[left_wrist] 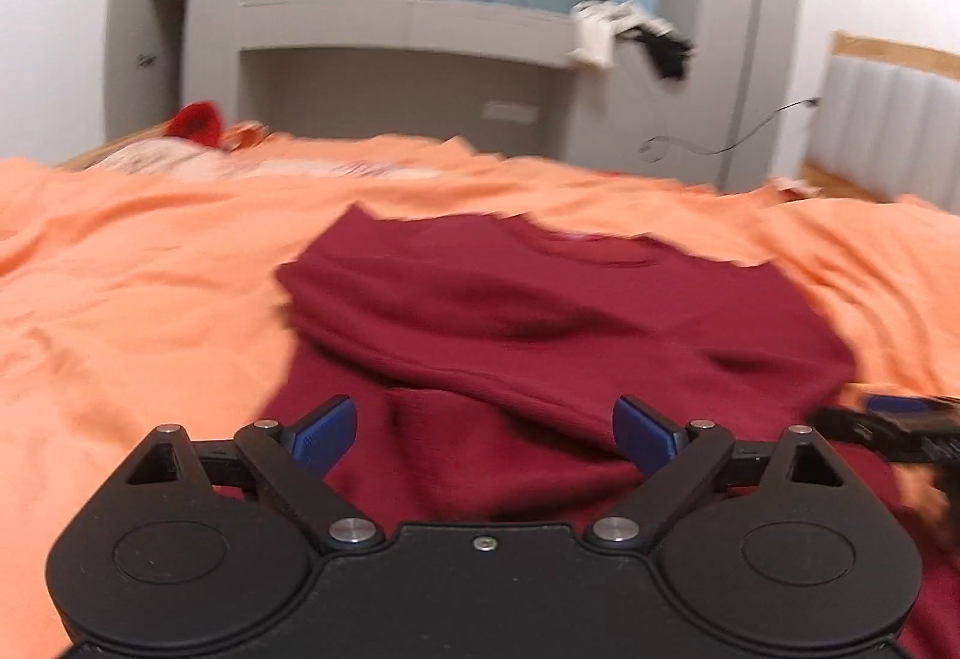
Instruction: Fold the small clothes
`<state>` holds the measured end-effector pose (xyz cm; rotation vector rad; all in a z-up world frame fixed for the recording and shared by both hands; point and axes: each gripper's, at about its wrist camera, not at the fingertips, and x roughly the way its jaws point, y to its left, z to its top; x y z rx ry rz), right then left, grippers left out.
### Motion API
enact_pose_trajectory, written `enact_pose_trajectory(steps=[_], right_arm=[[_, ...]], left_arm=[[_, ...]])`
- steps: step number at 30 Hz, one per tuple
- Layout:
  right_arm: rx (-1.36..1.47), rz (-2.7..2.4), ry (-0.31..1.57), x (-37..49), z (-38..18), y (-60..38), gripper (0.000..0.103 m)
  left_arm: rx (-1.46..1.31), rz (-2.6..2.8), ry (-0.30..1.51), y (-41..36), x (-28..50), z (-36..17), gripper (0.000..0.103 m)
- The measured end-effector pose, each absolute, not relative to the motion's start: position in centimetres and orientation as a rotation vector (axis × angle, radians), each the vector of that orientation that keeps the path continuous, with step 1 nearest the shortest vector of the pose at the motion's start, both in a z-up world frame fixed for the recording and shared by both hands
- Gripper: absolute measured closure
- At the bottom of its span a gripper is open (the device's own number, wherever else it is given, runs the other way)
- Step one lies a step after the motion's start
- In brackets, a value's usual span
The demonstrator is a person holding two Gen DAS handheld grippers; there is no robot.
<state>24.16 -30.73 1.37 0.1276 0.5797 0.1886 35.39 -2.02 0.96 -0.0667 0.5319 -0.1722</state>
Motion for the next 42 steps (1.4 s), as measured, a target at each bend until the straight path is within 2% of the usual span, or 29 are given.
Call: enact_pose_trajectory(steps=[6,12,20,25,33,39,42], right_arm=[[0.021,0.173,0.619,24.3,0.1,-28.8,0.000],[0.049,0.190,0.641,24.6,-0.1,-29.2,0.000],[0.104,0.212,0.640,24.8,-0.1,-30.2,0.000],[0.181,0.234,0.581,24.0,0.5,-31.5,0.000],[0.262,0.302,0.458,20.6,2.4,-32.8,0.000],[0.175,0.342,0.423,16.6,3.4,-31.3,0.000],[0.057,0.378,0.395,13.9,3.6,-29.7,0.000]], left_arm=[[-0.194,-0.047,0.567,2.6,41.9,1.2,0.006],[-0.229,0.075,0.672,6.0,48.6,0.5,0.007],[-0.293,0.175,0.779,8.5,51.2,-2.2,0.003],[-0.313,0.153,0.732,9.0,49.1,-1.0,0.004],[-0.335,0.069,0.686,10.5,40.8,1.6,0.001],[-0.332,0.008,0.724,11.5,33.9,1.6,0.001],[-0.297,-0.034,0.687,11.3,30.3,2.1,0.001]])
